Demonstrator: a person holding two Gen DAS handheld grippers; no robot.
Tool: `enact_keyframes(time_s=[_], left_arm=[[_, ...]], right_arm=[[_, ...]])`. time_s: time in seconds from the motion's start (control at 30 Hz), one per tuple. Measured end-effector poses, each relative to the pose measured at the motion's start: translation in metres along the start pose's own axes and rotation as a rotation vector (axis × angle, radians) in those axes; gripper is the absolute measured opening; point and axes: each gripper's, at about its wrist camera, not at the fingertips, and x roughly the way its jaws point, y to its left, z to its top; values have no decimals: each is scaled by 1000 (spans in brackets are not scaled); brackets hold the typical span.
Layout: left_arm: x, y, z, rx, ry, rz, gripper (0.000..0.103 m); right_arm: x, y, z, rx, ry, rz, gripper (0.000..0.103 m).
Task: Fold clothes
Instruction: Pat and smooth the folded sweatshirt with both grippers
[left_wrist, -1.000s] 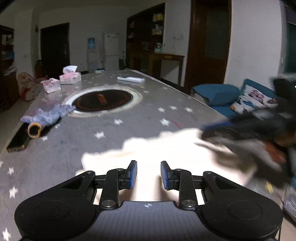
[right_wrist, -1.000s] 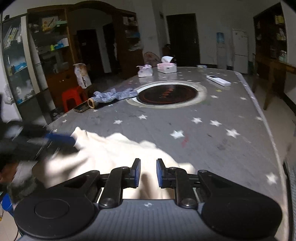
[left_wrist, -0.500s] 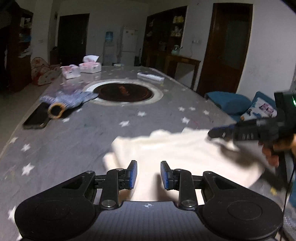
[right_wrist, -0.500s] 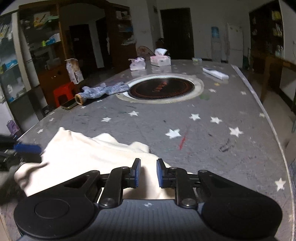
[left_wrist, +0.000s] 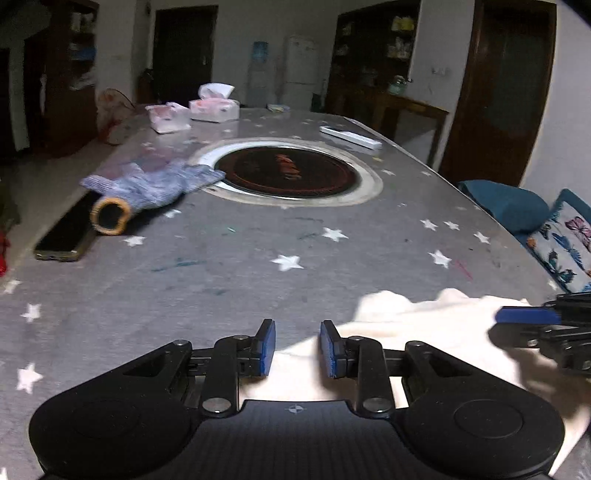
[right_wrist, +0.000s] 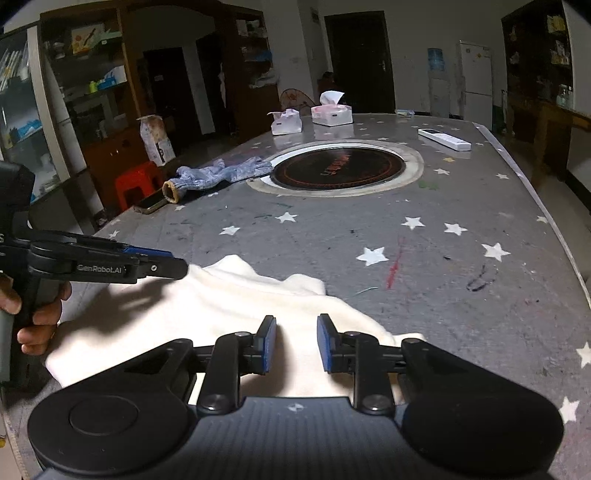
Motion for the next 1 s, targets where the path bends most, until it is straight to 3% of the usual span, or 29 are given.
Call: enact_keyframes(time_s=[0.23, 0.4, 0.57, 0.73, 0.83, 1.0], left_arm=[[-47, -11, -12, 48, -65, -58, 29], [-75, -25, -41, 119, -73, -98, 29], [-91, -23, -72, 161, -75, -78, 30], [-107, -21, -79, 169, -109, -51, 30], [-115, -25, -78, 173, -128, -53, 30], [-114, -34, -84, 201, -122, -46, 30]], right_arm=[[-22, 16, -5, -42, -18, 33, 35], [-36, 37, -17, -94, -15, 67, 42], [-53, 55, -39, -171, -13, 65, 48], [-67, 59, -62, -227, -7, 17, 51], [-77, 64, -60, -248, -20, -1, 51], [-78, 82, -48, -265, -74, 43, 51]])
